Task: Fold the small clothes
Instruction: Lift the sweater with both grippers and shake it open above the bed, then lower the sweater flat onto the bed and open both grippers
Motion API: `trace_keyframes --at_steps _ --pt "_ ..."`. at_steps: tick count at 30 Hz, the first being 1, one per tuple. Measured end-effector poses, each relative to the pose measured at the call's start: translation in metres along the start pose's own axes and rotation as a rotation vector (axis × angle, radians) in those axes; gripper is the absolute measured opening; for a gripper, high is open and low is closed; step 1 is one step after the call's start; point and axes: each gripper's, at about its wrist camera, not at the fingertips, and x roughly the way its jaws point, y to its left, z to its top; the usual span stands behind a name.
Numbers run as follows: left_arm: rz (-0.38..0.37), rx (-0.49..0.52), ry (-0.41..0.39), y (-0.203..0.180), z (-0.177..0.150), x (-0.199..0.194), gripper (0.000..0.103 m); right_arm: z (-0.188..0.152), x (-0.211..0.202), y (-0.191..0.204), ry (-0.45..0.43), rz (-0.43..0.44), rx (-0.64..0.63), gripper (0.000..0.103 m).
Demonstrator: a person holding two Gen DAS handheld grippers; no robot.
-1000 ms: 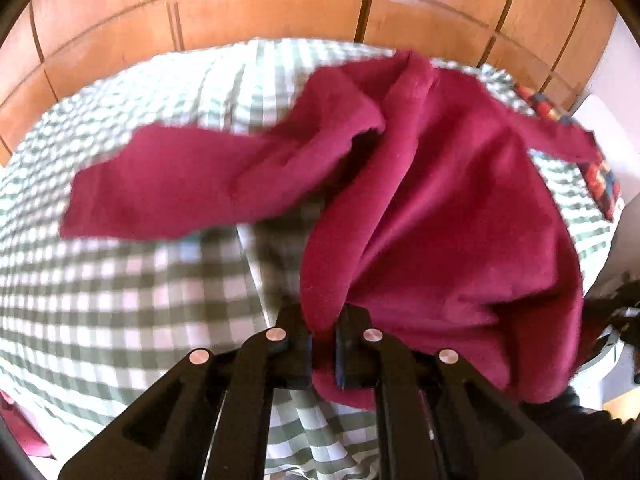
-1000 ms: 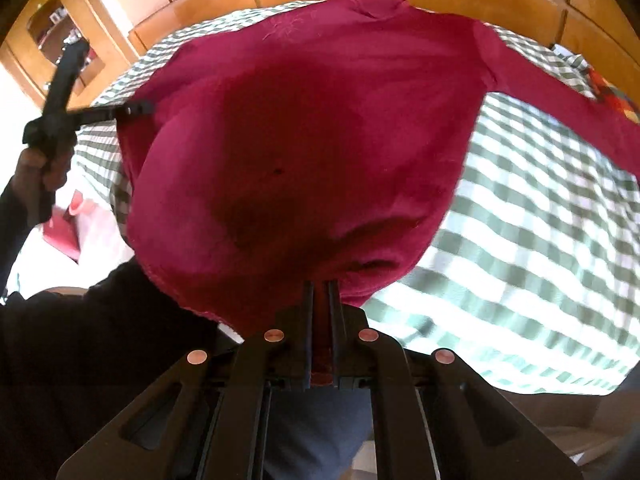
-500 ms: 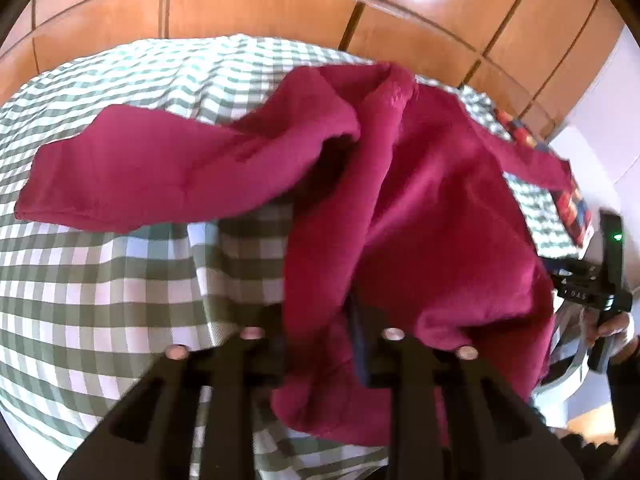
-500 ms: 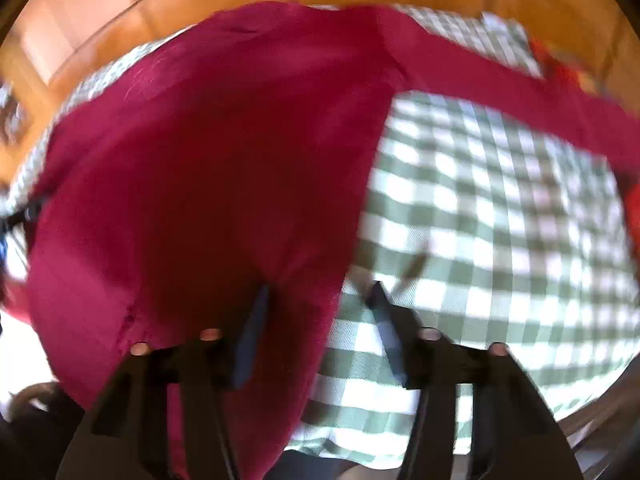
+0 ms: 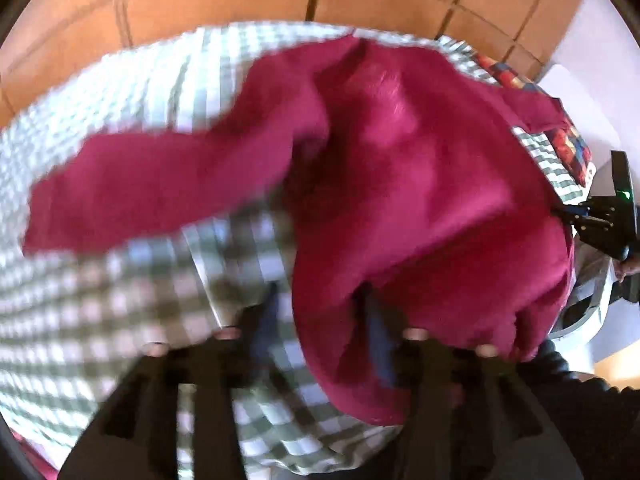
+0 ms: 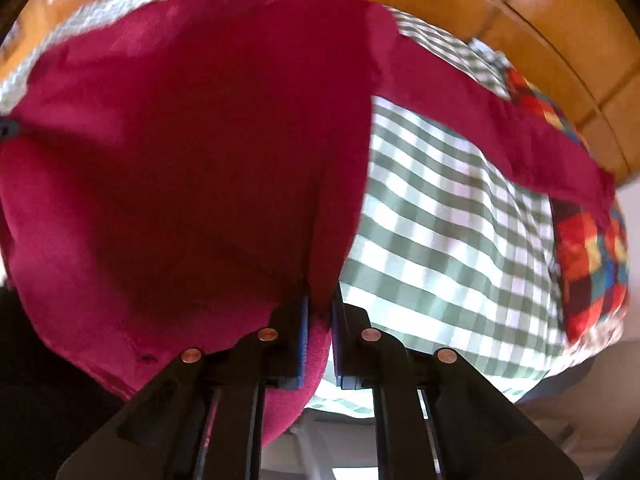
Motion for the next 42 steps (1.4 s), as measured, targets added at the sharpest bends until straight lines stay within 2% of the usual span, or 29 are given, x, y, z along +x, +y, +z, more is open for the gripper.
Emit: trace_keyframes --at_steps 2,4,8,9,10,11,12,15,17,21,23,24,25,27,29,30,32,33,35,36,38,42 --pt "-0.101 -0.095 -0.017 0.009 -0.013 -0.003 0.050 0.001 0.000 -0.006 -0.012 0.006 0.027 0.008" --pt "-0.174 -0.133 -0.034 0.008 -0.024 -0.006 0.064 0.005 0.004 -0.010 -0.013 0.013 0.052 0.008" --pt "-0.298 -0.198 -0.044 -0.008 -0.050 0.004 0.066 0.004 0.009 -0.020 -0.024 0.026 0.090 0.008" --pt "-0.305 -0.200 -0.044 -0.013 -0.053 0.007 0.047 0.003 0.008 -0.021 -0.031 0.022 0.097 0.008" --pt "-0.316 -0.186 -0.029 -0.019 -0.055 0.010 0.013 0.003 0.005 -0.022 -0.039 0.017 0.102 0.008" --pt "-0.311 -0.151 -0.012 -0.025 -0.055 0.013 0.013 0.003 0.002 -0.024 -0.048 0.011 0.103 0.008" --pt "-0.292 -0.114 -0.027 -0.030 -0.055 0.007 0.011 0.003 -0.002 -0.026 -0.056 0.007 0.102 0.008" --pt "-0.330 -0.032 -0.095 -0.029 -0.049 -0.030 0.010 0.000 -0.015 -0.030 -0.077 0.014 0.101 0.008" --pt "-0.311 0.028 -0.111 -0.024 -0.047 -0.050 0.010 -0.002 -0.018 -0.028 -0.078 0.017 0.077 0.008" --pt "-0.281 0.094 -0.032 -0.012 -0.058 -0.057 0.013 -0.006 -0.009 -0.014 -0.040 0.004 0.004 0.008" --pt "-0.218 0.039 -0.019 0.002 -0.054 -0.051 0.030 -0.002 -0.005 -0.014 -0.031 0.008 0.000 0.009" --pt "-0.192 -0.021 -0.035 0.015 -0.054 -0.051 0.053 0.000 -0.006 -0.015 -0.036 0.017 0.018 0.011" --pt "-0.166 -0.084 -0.062 0.028 -0.054 -0.052 0.057 0.003 -0.009 -0.018 -0.051 0.021 0.039 0.016" --pt "-0.132 -0.218 -0.129 0.062 -0.048 -0.059 0.059 0.012 -0.017 -0.021 -0.094 0.009 0.058 0.030" --pt "-0.083 -0.351 -0.191 0.094 -0.041 -0.065 0.062 0.022 -0.028 -0.021 -0.162 0.021 0.092 0.058" --pt "-0.048 -0.400 -0.207 0.107 -0.039 -0.066 0.063 0.027 -0.032 -0.021 -0.195 0.029 0.107 0.062" --pt "0.031 -0.488 -0.241 0.135 -0.031 -0.069 0.069 0.041 -0.034 -0.015 -0.232 0.063 0.117 0.062" --pt "0.100 -0.526 -0.251 0.147 -0.027 -0.069 0.076 0.050 -0.031 -0.008 -0.242 0.077 0.121 0.062" --pt "0.251 -0.583 -0.261 0.176 -0.015 -0.068 0.077 0.061 -0.026 0.003 -0.248 0.100 0.120 0.062" --pt "0.282 -0.595 -0.266 0.187 -0.010 -0.066 0.077 0.068 -0.021 0.011 -0.248 0.119 0.118 0.062" --pt "0.344 -0.604 -0.260 0.206 0.003 -0.060 0.085 0.078 -0.015 0.024 -0.246 0.144 0.117 0.062" --pt "0.478 -0.577 -0.192 0.234 0.029 -0.032 0.086 0.094 -0.007 0.046 -0.242 0.206 0.117 0.062"
